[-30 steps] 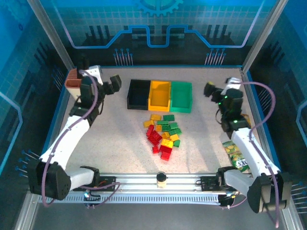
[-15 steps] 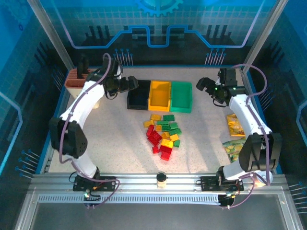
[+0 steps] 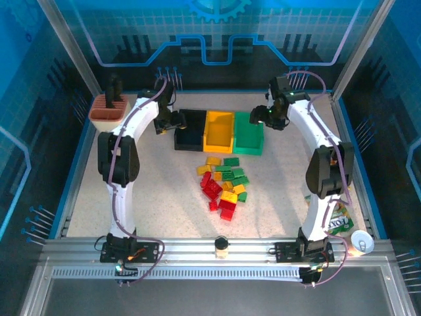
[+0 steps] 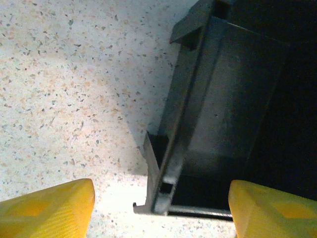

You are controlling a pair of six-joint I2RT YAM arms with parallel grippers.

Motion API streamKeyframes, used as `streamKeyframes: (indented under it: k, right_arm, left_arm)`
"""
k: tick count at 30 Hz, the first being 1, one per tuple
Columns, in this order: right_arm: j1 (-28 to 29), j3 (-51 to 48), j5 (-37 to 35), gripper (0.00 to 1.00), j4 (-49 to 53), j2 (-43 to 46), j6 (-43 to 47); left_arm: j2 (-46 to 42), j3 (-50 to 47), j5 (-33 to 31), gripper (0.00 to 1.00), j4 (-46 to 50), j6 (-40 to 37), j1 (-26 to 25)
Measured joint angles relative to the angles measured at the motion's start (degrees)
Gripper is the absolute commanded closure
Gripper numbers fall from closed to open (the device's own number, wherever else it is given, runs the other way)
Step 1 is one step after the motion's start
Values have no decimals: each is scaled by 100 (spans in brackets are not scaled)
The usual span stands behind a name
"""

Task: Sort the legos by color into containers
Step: Move the container to the center of the table.

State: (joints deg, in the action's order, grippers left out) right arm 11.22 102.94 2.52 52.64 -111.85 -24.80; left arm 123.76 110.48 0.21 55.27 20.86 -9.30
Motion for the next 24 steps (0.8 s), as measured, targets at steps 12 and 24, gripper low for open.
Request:
streamKeyframes:
  k: [12,24]
  right_arm:
    - [2,83,-509,46,437,-667,92]
    - [74,444,-557,74,472,-1300,28]
  left_arm:
    - [535,404,48,42,-57,13,15]
    - [933,739,223,83,-26,-146,7]
